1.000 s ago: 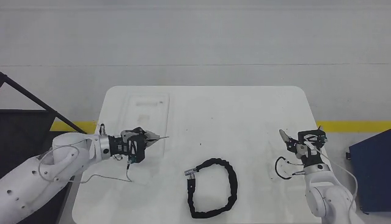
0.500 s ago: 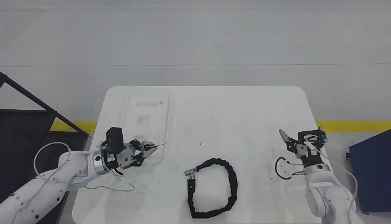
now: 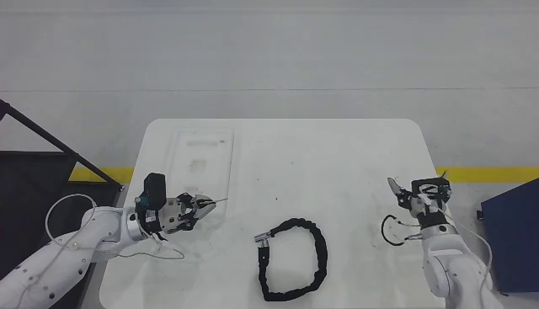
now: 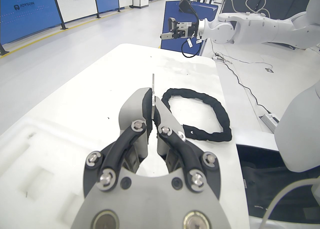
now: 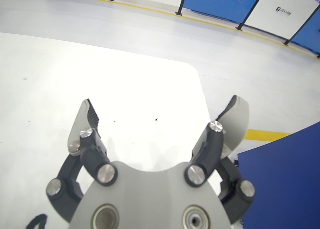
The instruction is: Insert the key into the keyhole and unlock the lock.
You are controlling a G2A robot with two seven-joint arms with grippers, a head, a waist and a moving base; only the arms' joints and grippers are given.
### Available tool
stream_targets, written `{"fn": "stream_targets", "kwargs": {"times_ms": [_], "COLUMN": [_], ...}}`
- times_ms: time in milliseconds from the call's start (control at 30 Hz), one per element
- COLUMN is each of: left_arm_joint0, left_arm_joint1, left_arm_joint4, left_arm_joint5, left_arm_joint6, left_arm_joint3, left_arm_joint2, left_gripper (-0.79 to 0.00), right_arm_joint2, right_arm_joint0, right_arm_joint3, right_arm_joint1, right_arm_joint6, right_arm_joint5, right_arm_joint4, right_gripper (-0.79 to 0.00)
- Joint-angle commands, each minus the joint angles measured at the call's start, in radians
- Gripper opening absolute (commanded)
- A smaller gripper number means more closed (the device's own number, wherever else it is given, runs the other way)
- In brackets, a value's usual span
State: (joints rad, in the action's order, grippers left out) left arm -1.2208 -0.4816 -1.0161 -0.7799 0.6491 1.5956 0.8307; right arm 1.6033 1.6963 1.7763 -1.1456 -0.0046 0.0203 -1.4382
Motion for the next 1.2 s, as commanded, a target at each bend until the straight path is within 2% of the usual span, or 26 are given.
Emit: {"fn": "stream_targets", "kwargs": {"times_ms": [0, 100, 200, 400, 533, 600, 1133, 1167], "left_arm_joint0": [0.0, 0.0, 0.0, 0.0, 0.0, 0.0, 0.0, 0.0], "left_arm_joint1": [0.0, 0.0, 0.0, 0.0, 0.0, 0.0, 0.0, 0.0], "left_arm_joint4": [0.0, 0.0, 0.0, 0.0, 0.0, 0.0, 0.0, 0.0], "left_arm_joint5": [0.0, 0.0, 0.0, 0.0, 0.0, 0.0, 0.0, 0.0], "left_arm_joint6": [0.0, 0.0, 0.0, 0.0, 0.0, 0.0, 0.0, 0.0], "left_arm_joint3": [0.0, 0.0, 0.0, 0.0, 0.0, 0.0, 0.0, 0.0], "left_arm_joint2": [0.0, 0.0, 0.0, 0.0, 0.0, 0.0, 0.0, 0.0], "left_gripper": [-0.785, -0.785, -0.785, -0.785, -0.785, -0.785, -0.785, -0.785], "right_arm_joint2": [-0.022, -0.064, -0.124, -0.286, -0.39, -0.426, -0.426, -0.426], "right_arm_joint0": [-0.026, -0.063, -0.113, -0.245, -0.284, -0.299, -0.299, -0.299], "right_arm_joint3": [-0.001, 0.009, 0.02, 0.029, 0.021, 0.014, 0.014, 0.021], "right_arm_joint1": [0.005, 0.012, 0.014, 0.018, 0.017, 0.011, 0.011, 0.011], "right_arm_joint6": [-0.015, -0.044, -0.027, 0.001, 0.002, 0.022, 0.022, -0.001], "right_arm_joint5": [-0.013, -0.063, -0.13, -0.328, -0.413, -0.418, -0.418, -0.447], "right_arm_joint4": [-0.17, -0.368, -0.491, -0.778, -0.937, -0.945, -0.945, -0.911], "right_gripper": [0.0, 0.0, 0.0, 0.0, 0.0, 0.0, 0.0, 0.0]}}
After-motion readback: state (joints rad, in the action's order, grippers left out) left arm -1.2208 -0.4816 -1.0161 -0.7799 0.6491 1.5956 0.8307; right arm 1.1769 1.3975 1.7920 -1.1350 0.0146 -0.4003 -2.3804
